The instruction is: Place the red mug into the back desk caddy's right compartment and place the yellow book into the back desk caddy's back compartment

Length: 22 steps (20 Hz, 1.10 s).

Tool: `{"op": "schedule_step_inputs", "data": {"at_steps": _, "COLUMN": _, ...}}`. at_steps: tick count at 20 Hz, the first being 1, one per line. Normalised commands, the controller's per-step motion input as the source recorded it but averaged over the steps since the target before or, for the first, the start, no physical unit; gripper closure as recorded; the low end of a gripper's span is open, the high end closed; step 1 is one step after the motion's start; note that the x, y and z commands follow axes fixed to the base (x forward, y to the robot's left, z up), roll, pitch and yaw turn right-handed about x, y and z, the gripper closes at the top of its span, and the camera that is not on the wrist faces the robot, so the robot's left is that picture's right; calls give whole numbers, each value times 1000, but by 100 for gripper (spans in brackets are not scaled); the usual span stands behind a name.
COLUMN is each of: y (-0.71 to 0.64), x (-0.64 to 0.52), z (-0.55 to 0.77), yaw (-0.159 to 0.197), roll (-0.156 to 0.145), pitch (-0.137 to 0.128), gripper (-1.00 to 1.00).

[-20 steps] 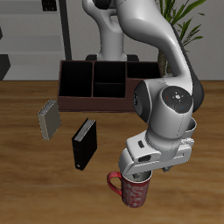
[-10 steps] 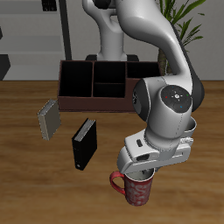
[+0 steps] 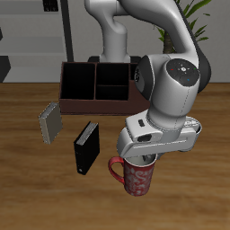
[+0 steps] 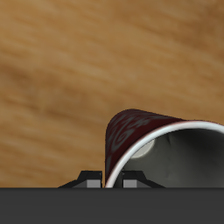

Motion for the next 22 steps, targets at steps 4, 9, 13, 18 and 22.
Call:
{"op": "schedule_step_inputs", "data": {"at_steps": 4, "y": -83, "x": -354, "z": 794, "yaw": -19, "roll": -57, "pitch": -73, "gripper": 100}}
{"op": "schedule_step_inputs", "data": {"at_steps": 9, "y": -13, "x": -348, "z": 601, "yaw": -61, "roll": -36, "pitch": -44, "gripper": 100}}
{"op": "schedule_step_inputs", "data": {"at_steps": 13, "y": 104, "x": -488, "z": 624, "yaw": -54, "roll": 55, "pitch": -54, "gripper": 100}}
{"op": "schedule_step_inputs", "data": {"at_steps": 18, "y": 145, "x": -593, "z": 539, "yaw": -70, "roll": 54, "pitch": -56, "gripper": 100}}
{"op": "schedule_step_inputs", "data": {"at_steps": 22, "y": 319, "x": -585, "z": 372, "yaw": -3, "roll": 85, "pitch": -83, "gripper": 100}}
